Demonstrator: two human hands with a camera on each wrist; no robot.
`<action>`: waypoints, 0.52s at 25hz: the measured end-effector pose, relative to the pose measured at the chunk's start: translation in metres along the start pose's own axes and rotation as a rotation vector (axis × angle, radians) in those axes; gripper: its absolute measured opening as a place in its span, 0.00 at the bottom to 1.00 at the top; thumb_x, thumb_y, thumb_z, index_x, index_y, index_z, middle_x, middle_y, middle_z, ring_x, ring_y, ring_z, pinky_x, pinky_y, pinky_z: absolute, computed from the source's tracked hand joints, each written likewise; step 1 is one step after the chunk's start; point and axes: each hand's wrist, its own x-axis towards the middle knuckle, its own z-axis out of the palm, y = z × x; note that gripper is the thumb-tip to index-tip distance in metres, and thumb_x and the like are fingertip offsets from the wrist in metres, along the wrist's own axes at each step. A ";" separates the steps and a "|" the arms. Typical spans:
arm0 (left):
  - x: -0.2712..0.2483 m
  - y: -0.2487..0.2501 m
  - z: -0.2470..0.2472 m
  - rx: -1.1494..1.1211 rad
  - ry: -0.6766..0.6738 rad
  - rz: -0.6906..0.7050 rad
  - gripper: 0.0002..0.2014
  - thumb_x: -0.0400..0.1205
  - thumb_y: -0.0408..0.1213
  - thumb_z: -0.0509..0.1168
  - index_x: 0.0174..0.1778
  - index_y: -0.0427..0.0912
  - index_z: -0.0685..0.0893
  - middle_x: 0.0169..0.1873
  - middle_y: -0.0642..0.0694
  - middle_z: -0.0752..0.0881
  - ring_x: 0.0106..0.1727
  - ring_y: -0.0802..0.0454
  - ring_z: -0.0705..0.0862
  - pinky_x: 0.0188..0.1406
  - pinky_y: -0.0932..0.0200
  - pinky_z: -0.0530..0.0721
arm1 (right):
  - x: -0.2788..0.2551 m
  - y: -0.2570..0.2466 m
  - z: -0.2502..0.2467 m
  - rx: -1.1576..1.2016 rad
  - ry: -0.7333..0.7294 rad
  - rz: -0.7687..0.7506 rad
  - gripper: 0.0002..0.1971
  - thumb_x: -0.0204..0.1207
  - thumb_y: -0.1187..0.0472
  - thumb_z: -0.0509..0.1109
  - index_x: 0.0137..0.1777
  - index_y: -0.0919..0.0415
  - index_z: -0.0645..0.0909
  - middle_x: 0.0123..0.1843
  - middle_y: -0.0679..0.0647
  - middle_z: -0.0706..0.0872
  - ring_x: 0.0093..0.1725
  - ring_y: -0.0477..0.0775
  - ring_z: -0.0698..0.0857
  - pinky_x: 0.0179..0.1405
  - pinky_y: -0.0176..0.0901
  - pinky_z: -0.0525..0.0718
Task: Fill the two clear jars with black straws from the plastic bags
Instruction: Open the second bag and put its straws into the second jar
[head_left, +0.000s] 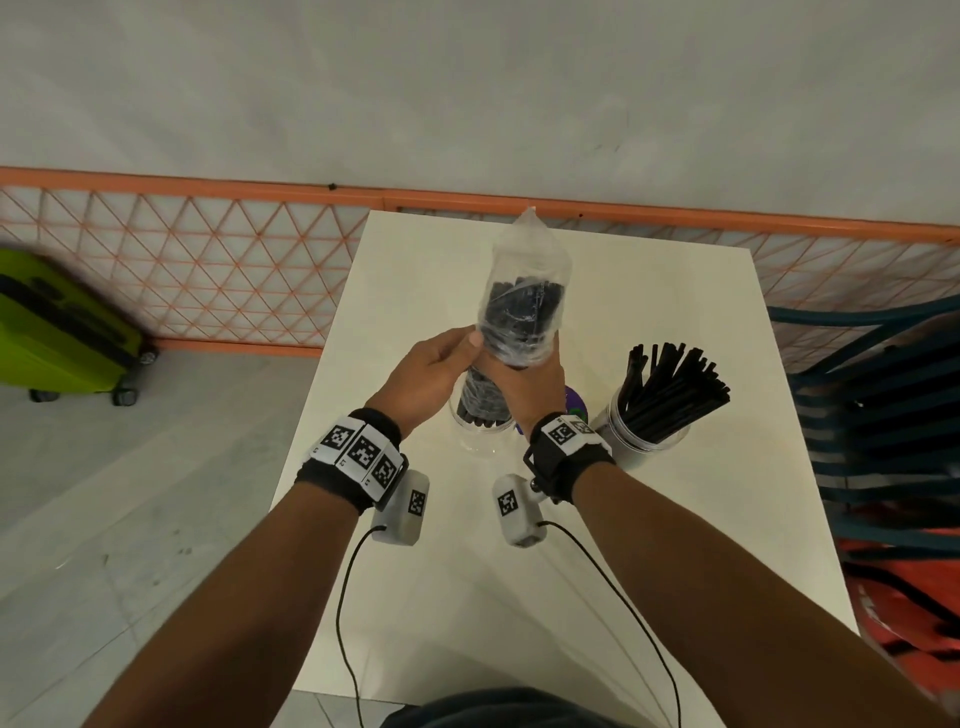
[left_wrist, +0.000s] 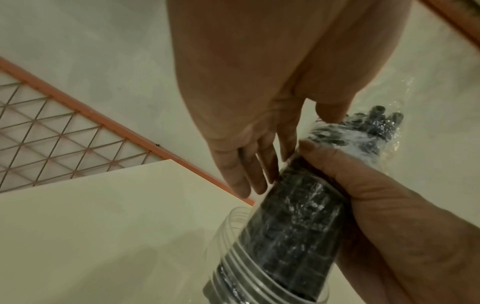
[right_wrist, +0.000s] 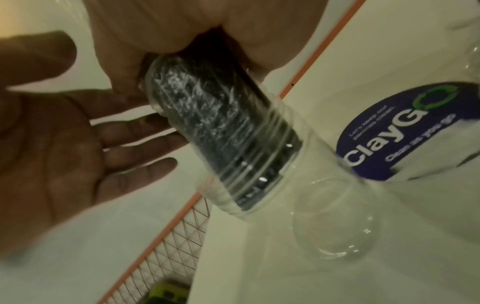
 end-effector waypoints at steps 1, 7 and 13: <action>0.000 -0.004 0.000 0.029 0.005 0.013 0.22 0.89 0.54 0.58 0.74 0.49 0.81 0.64 0.52 0.89 0.67 0.54 0.85 0.61 0.62 0.81 | -0.002 0.004 -0.002 -0.026 -0.017 0.009 0.44 0.51 0.33 0.83 0.67 0.45 0.71 0.60 0.45 0.86 0.59 0.49 0.86 0.60 0.57 0.86; 0.005 -0.014 -0.005 0.144 0.027 0.007 0.28 0.85 0.62 0.59 0.79 0.52 0.76 0.75 0.51 0.83 0.75 0.54 0.79 0.82 0.45 0.72 | -0.010 0.008 -0.019 0.043 -0.067 -0.008 0.39 0.58 0.43 0.85 0.68 0.47 0.72 0.61 0.42 0.84 0.60 0.35 0.84 0.61 0.41 0.85; -0.036 -0.036 -0.012 0.119 0.218 0.018 0.15 0.86 0.56 0.62 0.66 0.57 0.82 0.60 0.54 0.87 0.57 0.50 0.88 0.58 0.52 0.83 | -0.006 -0.033 -0.047 0.128 0.021 -0.104 0.25 0.74 0.47 0.75 0.70 0.43 0.74 0.66 0.39 0.83 0.67 0.41 0.82 0.67 0.44 0.81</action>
